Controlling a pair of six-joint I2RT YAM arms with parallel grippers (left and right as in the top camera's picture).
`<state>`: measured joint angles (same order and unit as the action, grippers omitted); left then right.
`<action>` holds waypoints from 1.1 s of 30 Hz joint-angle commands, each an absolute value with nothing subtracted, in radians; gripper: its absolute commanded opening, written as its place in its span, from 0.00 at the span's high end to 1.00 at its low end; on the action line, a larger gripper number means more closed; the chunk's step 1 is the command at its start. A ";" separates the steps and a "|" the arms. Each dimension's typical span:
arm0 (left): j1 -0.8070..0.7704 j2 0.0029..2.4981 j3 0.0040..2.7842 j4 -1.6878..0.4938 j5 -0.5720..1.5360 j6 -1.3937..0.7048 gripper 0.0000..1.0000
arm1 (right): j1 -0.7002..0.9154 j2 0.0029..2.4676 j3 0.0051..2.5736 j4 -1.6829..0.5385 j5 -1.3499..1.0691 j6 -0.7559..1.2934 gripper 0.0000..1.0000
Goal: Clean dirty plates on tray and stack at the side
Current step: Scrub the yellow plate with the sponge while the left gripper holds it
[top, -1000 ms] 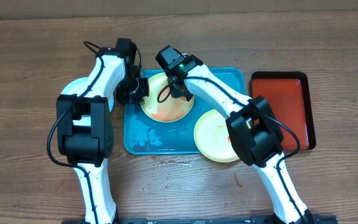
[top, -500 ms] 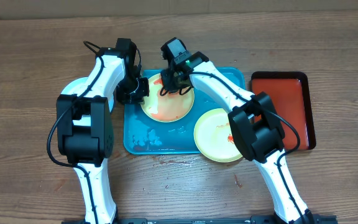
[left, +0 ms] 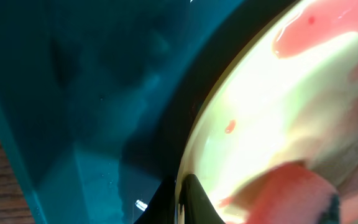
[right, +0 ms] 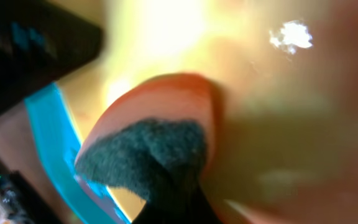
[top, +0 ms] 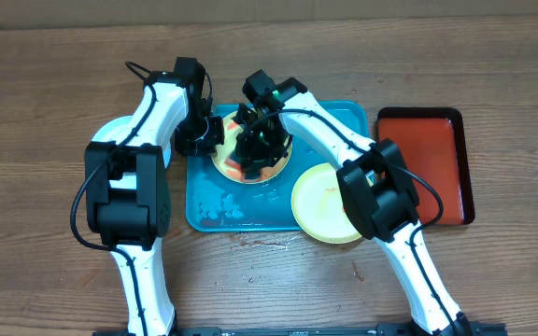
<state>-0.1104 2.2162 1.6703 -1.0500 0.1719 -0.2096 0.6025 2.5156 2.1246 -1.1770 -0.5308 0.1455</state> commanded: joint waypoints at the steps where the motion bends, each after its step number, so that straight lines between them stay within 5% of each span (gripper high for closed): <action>1: -0.117 2.267 1.631 -1.035 0.125 -0.205 0.96 | 0.591 2.557 2.187 -1.272 -0.192 0.134 0.96; 6: -0.117 2.267 1.631 -1.035 0.124 -0.205 0.96 | 0.588 2.557 2.226 -1.288 0.173 0.187 0.96; 16: -0.117 2.267 1.631 -1.036 0.125 -0.205 0.96 | 0.601 2.562 2.225 -1.142 0.322 0.209 0.96; 33: -0.118 2.267 1.631 -1.034 0.128 -0.205 0.96 | 0.624 2.629 2.225 -1.042 -0.275 0.157 0.96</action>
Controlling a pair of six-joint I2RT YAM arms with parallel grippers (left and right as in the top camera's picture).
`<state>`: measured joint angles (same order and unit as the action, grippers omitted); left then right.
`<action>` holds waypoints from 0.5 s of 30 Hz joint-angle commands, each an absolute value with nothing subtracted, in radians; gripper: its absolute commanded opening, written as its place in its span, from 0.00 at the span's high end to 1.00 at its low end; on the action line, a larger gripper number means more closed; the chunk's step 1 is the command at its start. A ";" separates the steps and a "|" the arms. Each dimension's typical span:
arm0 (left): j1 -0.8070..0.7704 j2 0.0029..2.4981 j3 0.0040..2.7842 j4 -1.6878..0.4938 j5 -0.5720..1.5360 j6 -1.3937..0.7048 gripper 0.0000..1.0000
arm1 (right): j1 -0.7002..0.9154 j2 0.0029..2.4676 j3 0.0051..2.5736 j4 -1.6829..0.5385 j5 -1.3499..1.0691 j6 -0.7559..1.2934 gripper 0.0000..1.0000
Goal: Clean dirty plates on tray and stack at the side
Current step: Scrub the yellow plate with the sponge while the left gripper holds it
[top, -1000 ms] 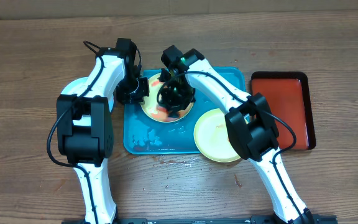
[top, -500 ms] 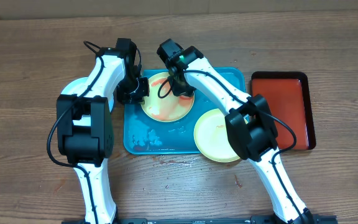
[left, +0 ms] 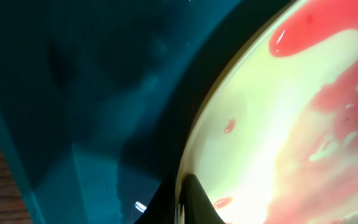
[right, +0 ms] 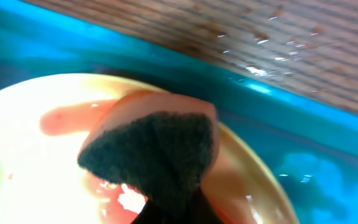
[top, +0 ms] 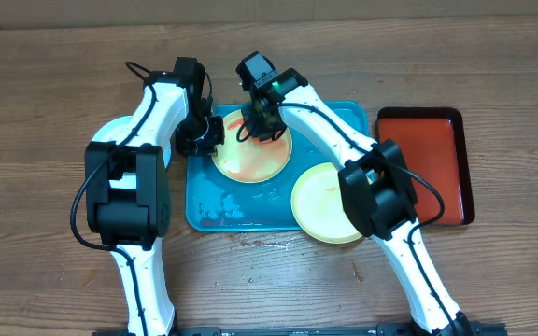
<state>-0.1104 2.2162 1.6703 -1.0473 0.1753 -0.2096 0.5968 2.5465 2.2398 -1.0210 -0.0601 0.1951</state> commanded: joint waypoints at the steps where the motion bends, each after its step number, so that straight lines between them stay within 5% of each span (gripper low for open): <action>1: -0.118 2.267 1.631 -1.034 0.128 -0.205 0.96 | 0.627 2.629 2.225 -1.045 -0.315 0.143 0.96; 15: -0.118 2.267 1.631 -1.031 0.127 -0.205 0.95 | 0.601 2.626 2.266 -1.285 -0.594 0.043 0.96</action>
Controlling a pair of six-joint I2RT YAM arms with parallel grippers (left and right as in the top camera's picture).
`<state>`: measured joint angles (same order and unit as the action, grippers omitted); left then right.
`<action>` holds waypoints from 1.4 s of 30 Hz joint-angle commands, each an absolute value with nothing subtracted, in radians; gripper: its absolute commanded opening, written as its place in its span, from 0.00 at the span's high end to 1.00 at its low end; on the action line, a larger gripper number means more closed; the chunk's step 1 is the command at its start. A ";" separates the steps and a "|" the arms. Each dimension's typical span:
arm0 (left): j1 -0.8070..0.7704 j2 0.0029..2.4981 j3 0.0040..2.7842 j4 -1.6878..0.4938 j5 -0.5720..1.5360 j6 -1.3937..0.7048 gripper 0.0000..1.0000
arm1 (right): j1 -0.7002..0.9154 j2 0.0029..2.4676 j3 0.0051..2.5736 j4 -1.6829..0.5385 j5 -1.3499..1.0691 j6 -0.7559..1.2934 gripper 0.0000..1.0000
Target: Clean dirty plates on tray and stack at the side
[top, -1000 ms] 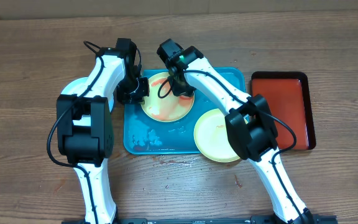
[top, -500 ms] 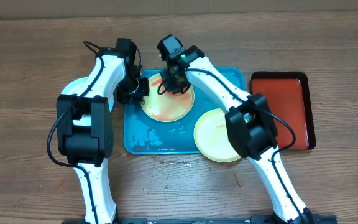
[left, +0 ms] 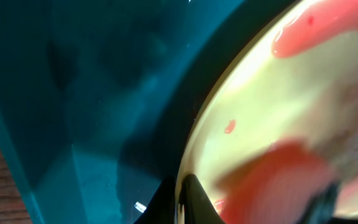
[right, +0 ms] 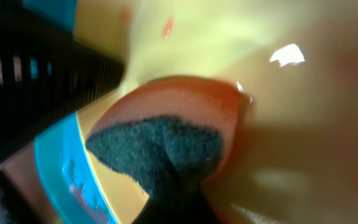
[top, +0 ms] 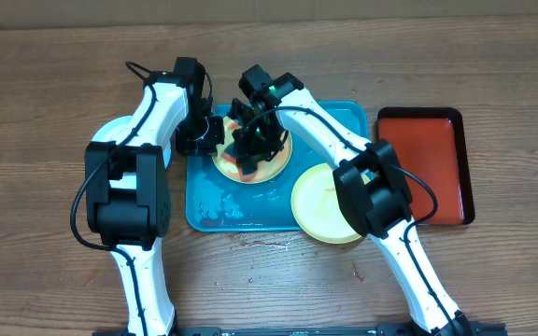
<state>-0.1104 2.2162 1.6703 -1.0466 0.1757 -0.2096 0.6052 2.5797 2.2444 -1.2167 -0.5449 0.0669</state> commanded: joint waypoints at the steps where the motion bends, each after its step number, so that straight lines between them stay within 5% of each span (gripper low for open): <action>1: -0.118 2.267 1.631 -1.029 0.128 -0.205 0.96 | 0.591 2.626 2.287 -1.313 -0.598 0.044 0.96; 17: -0.118 2.104 1.639 -1.023 0.061 -0.189 0.96 | 0.377 2.490 2.823 -1.694 -0.546 0.045 0.96; 42: -0.320 1.880 1.639 -1.147 -0.441 -0.252 0.96 | 0.113 2.114 2.749 -1.694 -0.199 0.161 0.96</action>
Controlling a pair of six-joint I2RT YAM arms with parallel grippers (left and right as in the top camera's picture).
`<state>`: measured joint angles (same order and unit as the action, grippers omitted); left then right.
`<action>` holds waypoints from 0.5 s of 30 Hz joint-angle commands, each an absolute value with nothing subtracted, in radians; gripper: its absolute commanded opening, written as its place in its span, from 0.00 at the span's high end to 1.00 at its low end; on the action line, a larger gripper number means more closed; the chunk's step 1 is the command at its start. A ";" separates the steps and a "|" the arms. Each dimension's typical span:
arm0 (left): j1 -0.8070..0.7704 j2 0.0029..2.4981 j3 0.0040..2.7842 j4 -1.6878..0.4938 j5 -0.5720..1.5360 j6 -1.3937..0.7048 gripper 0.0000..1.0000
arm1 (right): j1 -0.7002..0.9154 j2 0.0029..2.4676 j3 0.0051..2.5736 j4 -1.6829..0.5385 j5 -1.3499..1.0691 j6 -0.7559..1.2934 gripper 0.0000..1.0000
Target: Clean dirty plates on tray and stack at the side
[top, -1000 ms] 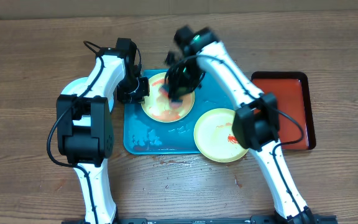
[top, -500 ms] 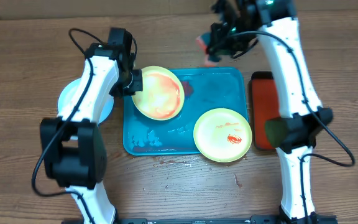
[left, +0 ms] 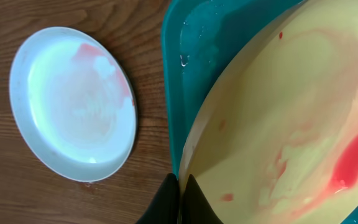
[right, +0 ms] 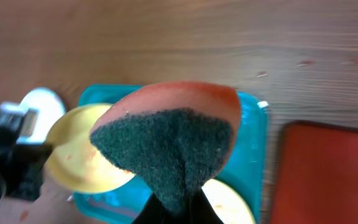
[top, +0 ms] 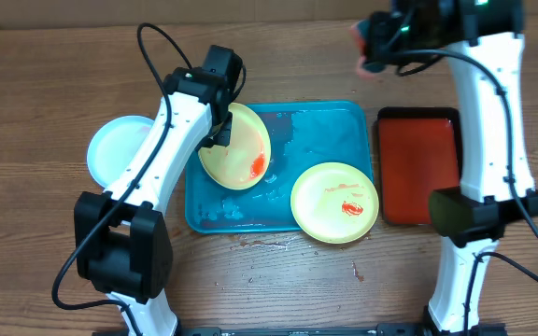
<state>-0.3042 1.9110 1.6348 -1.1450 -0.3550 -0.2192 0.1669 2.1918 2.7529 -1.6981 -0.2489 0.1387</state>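
Note:
My left gripper is shut on the rim of a yellow plate, holding it tilted above the left part of the blue tray; a red smear runs down its lower side. My right gripper is raised high near the back of the table, shut on an orange sponge with a dark green scouring face. A second yellow plate with a red stain lies on the tray's front right corner. A white plate rests on the table left of the tray.
A red tray lies right of the blue tray. Wet patches and red residue sit on the blue tray's floor. Both arms' bases stand at the table's front edge.
My right gripper has left the plate and now is high up at the back right with the sponge. My left gripper has lifted the yellow plate's edge, so it stands tilted above the tray.
My left gripper stayed shut on the yellow plate's rim while my right gripper held the sponge on the plate's middle, then at its far edge, then on the middle again. Now the sponge is raised away and the plate is tilted up, red liquid pooled low.

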 commanded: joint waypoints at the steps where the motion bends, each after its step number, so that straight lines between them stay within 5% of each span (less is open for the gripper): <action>1: -0.327 1.881 1.639 -1.148 -0.455 -0.256 0.96 | 0.098 2.101 2.749 -1.694 -0.199 0.161 0.96; 15: -0.503 1.824 1.674 -1.147 -0.890 -0.354 0.96 | -0.064 1.999 2.709 -1.694 -0.198 0.160 0.96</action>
